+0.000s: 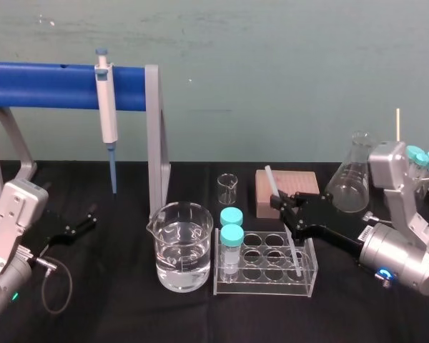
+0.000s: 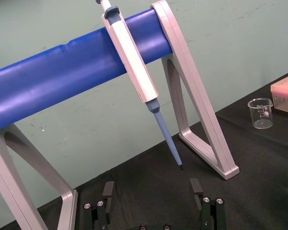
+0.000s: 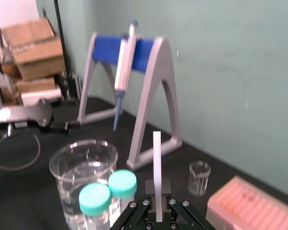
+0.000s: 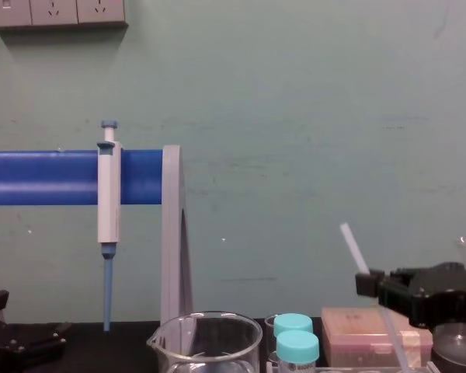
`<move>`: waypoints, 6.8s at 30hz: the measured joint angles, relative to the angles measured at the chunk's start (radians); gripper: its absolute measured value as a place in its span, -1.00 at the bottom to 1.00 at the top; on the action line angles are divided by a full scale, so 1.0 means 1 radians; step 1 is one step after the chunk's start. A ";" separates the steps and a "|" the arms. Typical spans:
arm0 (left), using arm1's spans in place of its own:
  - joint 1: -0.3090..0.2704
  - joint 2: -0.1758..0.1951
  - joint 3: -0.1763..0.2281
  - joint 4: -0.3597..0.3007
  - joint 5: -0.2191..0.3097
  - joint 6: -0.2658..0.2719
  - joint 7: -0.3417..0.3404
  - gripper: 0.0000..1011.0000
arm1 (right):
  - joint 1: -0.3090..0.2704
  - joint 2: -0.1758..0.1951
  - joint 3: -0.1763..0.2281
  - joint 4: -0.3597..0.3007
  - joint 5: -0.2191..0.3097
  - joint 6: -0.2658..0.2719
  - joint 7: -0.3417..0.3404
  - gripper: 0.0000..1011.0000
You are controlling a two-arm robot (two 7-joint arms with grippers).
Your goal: Pick up the stirring rod with one hand, then place it down.
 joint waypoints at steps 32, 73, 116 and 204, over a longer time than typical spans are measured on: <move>0.000 0.000 0.000 0.000 0.000 0.000 0.000 0.98 | -0.065 -0.012 0.171 -0.112 0.087 -0.221 0.092 -0.87; 0.000 0.000 0.000 0.000 0.000 0.000 0.000 0.98 | -0.057 -0.005 0.170 -0.114 0.080 -0.208 0.084 -0.87; 0.000 0.000 0.000 0.000 0.000 0.000 0.000 0.98 | -0.066 -0.002 0.166 -0.124 0.082 -0.206 0.086 -0.87; 0.000 0.000 0.000 0.000 0.000 0.000 0.000 0.98 | -0.019 -0.092 0.076 0.262 0.136 -0.286 0.258 -0.87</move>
